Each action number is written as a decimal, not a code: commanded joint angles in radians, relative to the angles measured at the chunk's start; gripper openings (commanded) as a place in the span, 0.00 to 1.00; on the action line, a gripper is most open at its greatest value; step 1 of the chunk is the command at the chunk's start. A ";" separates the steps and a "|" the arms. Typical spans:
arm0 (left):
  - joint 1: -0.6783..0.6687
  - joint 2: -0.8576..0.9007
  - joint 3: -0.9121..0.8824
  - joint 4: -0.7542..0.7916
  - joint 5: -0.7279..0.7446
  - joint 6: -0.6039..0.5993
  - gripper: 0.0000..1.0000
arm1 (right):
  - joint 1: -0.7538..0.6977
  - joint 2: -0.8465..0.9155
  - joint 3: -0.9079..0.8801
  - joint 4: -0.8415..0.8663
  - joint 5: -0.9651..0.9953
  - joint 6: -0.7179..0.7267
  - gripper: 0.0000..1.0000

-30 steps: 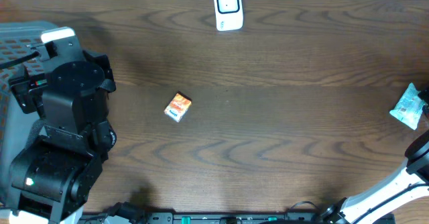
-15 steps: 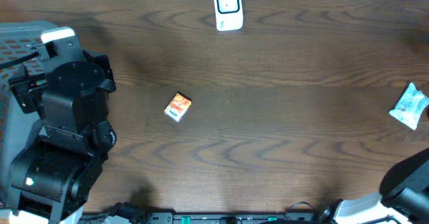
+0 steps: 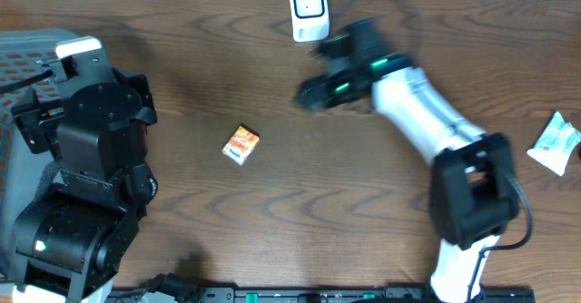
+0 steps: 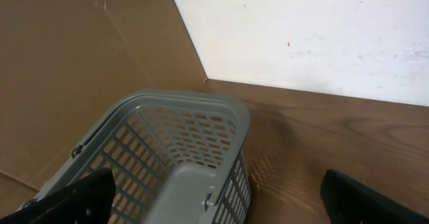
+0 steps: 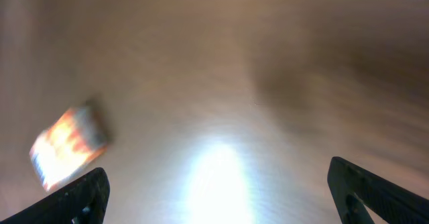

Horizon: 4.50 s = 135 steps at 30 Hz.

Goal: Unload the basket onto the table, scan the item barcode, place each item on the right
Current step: 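Reach the right gripper to the orange tissue pack and grasp it, then lift the tissue pack up to the white scanner, then hold the tissue pack against the scanner window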

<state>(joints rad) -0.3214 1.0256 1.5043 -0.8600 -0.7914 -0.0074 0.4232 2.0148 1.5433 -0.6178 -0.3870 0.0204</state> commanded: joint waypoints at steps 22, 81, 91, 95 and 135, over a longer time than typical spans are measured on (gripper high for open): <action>0.004 -0.001 0.005 0.000 -0.003 -0.013 0.98 | 0.443 0.187 -0.001 0.254 0.251 -0.300 0.99; 0.004 0.000 0.005 0.000 -0.003 -0.013 0.98 | 0.037 0.280 0.514 -0.913 0.119 0.177 0.50; 0.004 0.000 0.005 0.000 -0.003 -0.013 0.98 | -0.023 0.280 0.592 -0.731 0.136 0.150 0.50; 0.004 -0.001 0.005 0.000 -0.003 -0.013 0.98 | -0.055 0.280 0.631 -0.539 0.190 0.147 0.49; 0.004 -0.001 0.005 0.000 -0.003 -0.013 0.98 | -0.071 0.544 0.619 0.714 0.425 -0.004 0.51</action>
<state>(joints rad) -0.3214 1.0256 1.5043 -0.8600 -0.7914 -0.0074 0.3531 2.5629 2.1532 0.1001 -0.0269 0.0383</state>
